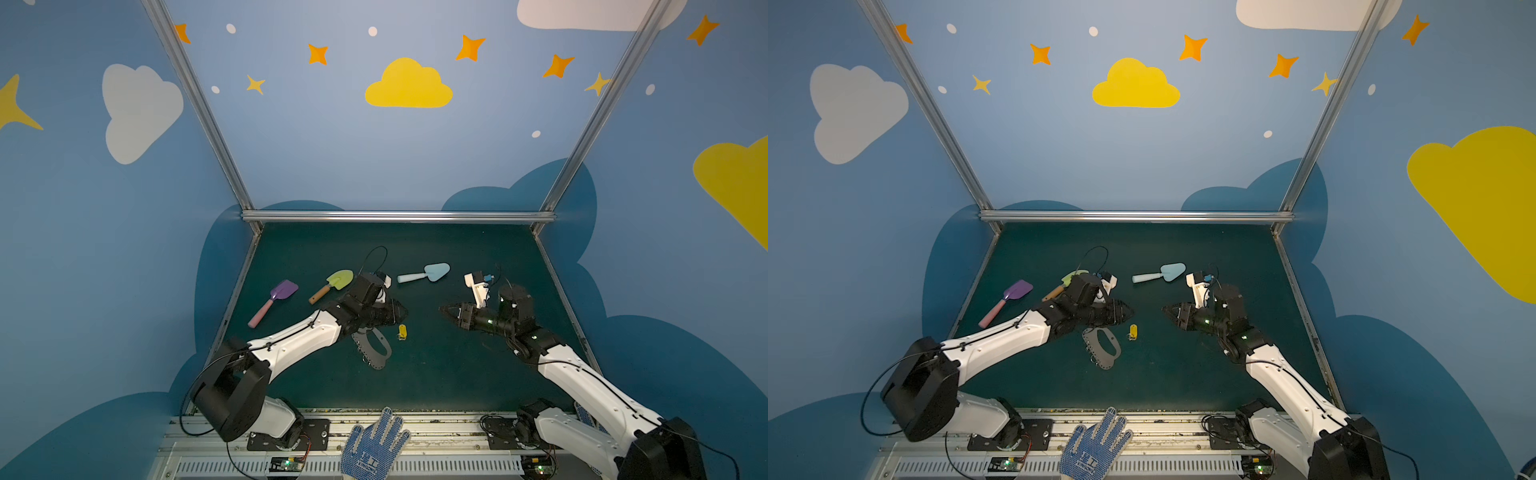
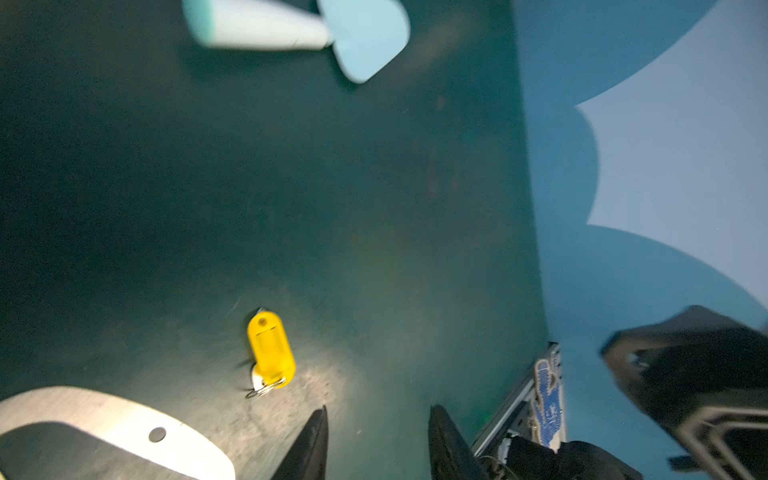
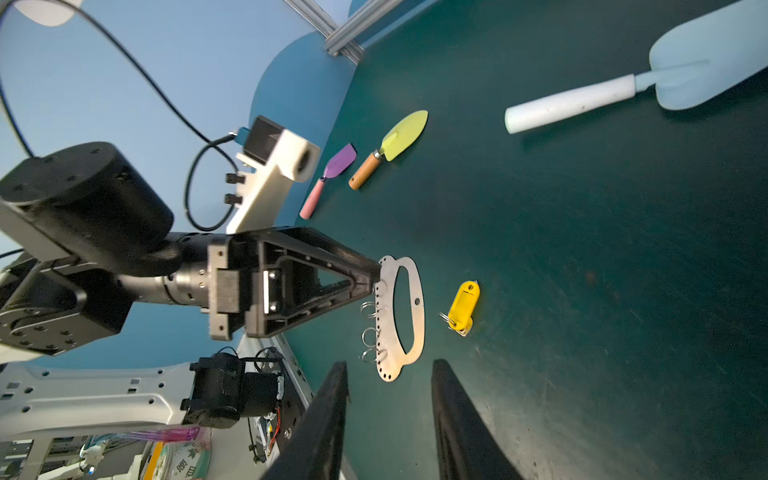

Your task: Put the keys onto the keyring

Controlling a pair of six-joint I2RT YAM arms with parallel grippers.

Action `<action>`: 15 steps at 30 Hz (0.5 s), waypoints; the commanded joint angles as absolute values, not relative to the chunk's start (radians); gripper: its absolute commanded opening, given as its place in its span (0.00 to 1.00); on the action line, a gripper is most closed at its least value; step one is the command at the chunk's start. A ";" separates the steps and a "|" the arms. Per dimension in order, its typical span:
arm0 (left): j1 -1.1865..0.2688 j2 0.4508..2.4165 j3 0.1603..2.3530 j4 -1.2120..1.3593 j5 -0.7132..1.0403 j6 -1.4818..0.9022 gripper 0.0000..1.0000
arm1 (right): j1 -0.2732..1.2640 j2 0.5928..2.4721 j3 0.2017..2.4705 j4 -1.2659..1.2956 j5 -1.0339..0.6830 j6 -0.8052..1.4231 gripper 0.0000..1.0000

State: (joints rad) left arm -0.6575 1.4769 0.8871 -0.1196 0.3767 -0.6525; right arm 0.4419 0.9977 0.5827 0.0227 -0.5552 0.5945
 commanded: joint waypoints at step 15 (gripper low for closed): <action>-0.671 1.712 0.985 -0.269 0.401 -0.432 0.49 | 0.442 0.971 0.537 0.001 -0.547 0.554 0.37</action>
State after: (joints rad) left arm -0.6647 1.7008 0.9638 -0.2554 0.4046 -0.4797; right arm 0.4419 0.9939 0.5491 0.0021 -0.5537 0.5671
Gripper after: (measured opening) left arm 0.491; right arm 0.374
